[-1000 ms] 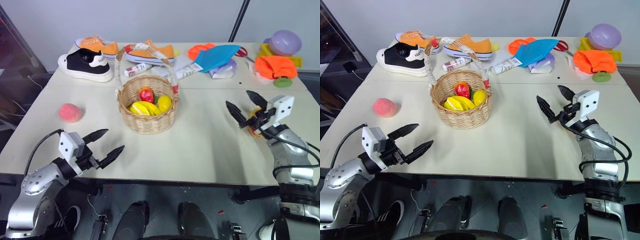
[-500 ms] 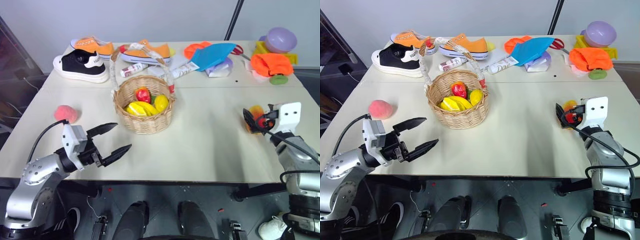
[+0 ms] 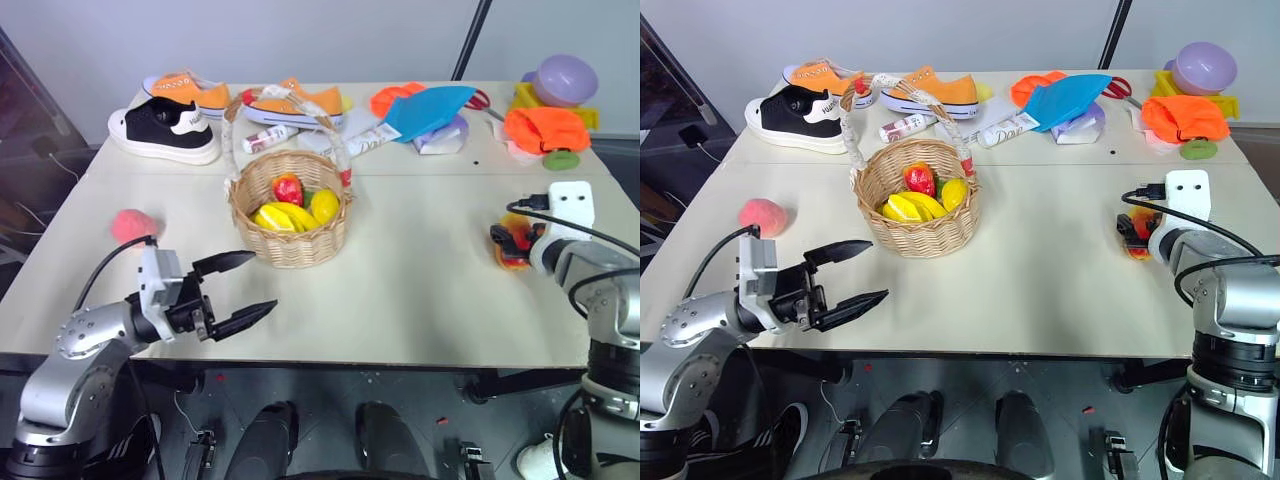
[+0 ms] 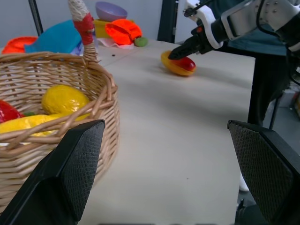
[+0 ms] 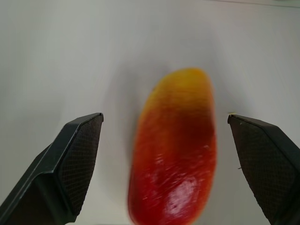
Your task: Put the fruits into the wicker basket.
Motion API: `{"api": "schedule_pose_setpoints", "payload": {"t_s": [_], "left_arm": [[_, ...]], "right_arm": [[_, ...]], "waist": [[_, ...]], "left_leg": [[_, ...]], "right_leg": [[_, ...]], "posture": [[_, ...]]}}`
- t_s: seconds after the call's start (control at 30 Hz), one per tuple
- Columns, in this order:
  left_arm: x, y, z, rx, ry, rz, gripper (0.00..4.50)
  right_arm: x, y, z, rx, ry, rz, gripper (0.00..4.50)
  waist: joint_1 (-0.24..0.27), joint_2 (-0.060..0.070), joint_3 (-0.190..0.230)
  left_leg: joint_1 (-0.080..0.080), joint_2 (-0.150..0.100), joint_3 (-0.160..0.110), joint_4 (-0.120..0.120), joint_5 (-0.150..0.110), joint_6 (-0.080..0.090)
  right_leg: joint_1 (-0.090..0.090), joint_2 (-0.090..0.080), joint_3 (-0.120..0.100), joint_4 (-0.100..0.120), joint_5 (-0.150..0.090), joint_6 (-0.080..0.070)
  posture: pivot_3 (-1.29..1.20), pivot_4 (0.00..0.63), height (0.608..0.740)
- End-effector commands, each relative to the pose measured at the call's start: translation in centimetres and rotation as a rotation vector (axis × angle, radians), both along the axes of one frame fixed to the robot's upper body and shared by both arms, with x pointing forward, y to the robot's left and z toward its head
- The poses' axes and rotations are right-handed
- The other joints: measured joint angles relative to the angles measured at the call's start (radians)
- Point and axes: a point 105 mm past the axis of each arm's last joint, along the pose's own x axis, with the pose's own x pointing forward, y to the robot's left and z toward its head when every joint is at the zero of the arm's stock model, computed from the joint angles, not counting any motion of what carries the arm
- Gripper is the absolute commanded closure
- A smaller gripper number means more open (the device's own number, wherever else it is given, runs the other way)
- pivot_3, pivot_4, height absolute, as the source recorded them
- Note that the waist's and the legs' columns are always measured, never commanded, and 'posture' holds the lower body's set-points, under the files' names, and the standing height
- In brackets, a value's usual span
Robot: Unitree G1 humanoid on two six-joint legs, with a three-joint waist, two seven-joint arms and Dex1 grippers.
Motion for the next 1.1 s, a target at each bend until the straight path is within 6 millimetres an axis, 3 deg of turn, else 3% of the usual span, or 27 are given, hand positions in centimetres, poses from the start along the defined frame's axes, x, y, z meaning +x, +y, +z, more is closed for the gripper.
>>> {"api": "schedule_pose_setpoints", "payload": {"t_s": [0.03,0.17,0.43,0.5,0.63,0.77,0.87,0.93,1.0,1.07,1.1], "left_arm": [[-0.1,-0.1,0.4,-0.003,-0.032,0.007,0.00],[-0.1,0.4,0.0,0.000,-0.022,0.027,0.00],[-0.2,0.5,-0.1,0.004,-0.025,0.045,0.00],[-0.1,0.5,0.0,0.000,-0.029,0.050,0.00],[-0.1,0.7,0.0,-0.005,-0.031,0.060,0.00],[-0.1,0.8,-0.2,-0.005,-0.027,0.073,0.00],[0.0,0.8,-0.2,-0.010,-0.029,0.079,0.00],[0.3,1.3,0.0,-0.019,-0.038,0.117,0.00],[0.9,2.5,0.2,-0.042,-0.046,0.190,0.00],[1.1,3.7,0.1,-0.050,-0.051,0.250,0.00],[1.1,4.1,0.0,-0.050,-0.051,0.268,0.00]], "right_arm": [[0.3,-0.9,0.2,0.026,-0.005,0.006,0.05],[0.7,-2.5,-0.5,0.012,0.011,-0.036,0.05],[1.3,-2.0,-2.2,0.140,0.024,-0.038,0.05],[1.5,-2.1,-1.9,0.141,-0.006,-0.048,0.57],[1.9,-2.0,-1.1,0.141,-0.048,-0.039,2.28],[1.7,-1.9,-0.7,0.102,-0.068,-0.035,2.33],[1.8,-0.8,-0.1,0.095,-0.096,0.039,2.33],[1.8,2.4,1.3,0.084,-0.154,0.246,2.33],[0.5,7.5,3.2,0.157,-0.220,0.539,2.33],[-2.5,12.1,5.0,0.225,-0.240,0.851,2.33],[-3.6,13.3,5.3,0.234,-0.224,0.942,2.33]], "waist": [[0.000,0.000,0.000],[-0.003,0.000,0.000],[-0.002,0.000,0.000],[-0.002,0.000,0.000],[-0.002,0.000,0.000],[-0.002,0.000,0.000],[-0.002,0.000,0.000],[-0.003,0.000,0.000],[-0.005,0.000,0.000],[-0.006,0.001,0.000],[-0.005,0.001,0.001]], "left_leg": [[0.000,0.000,0.000,0.000,0.000,0.000],[0.000,0.000,0.001,0.000,0.000,0.000],[0.000,0.000,0.000,0.000,0.000,0.000],[0.000,0.000,0.000,0.000,0.000,0.000],[0.000,0.000,0.000,0.000,0.000,0.000],[0.001,0.000,0.000,0.000,0.000,0.000],[0.000,0.000,0.000,0.000,0.000,0.000],[0.000,0.000,0.000,0.000,0.000,0.000],[0.001,0.001,0.000,0.000,0.000,0.000],[0.001,0.001,0.000,0.000,0.000,0.000],[0.001,0.002,0.000,0.000,0.000,0.001]], "right_leg": [[0.000,0.000,0.000,0.000,0.000,0.000],[0.000,0.000,0.000,0.000,0.000,0.000],[0.000,0.000,0.000,0.000,0.000,0.001],[0.000,0.000,0.000,0.000,0.000,0.001],[0.000,0.000,0.000,0.000,0.000,0.001],[0.000,0.000,0.000,0.000,0.000,0.001],[0.000,0.000,0.000,0.000,0.000,0.001],[0.000,0.000,0.000,0.000,0.000,0.001],[0.000,0.001,0.000,0.000,0.001,0.003],[0.000,0.002,0.000,0.000,0.002,0.003],[0.000,0.002,0.000,0.001,0.002,0.004]], "posture": [[0.00,0.150,0.740],[0.00,0.150,0.740],[0.00,0.150,0.740],[0.00,0.150,0.740],[0.00,0.150,0.740],[0.00,0.150,0.740],[0.00,0.150,0.740],[0.00,0.150,0.740],[0.00,0.150,0.740],[0.00,0.150,0.740],[0.00,0.150,0.740]]}}
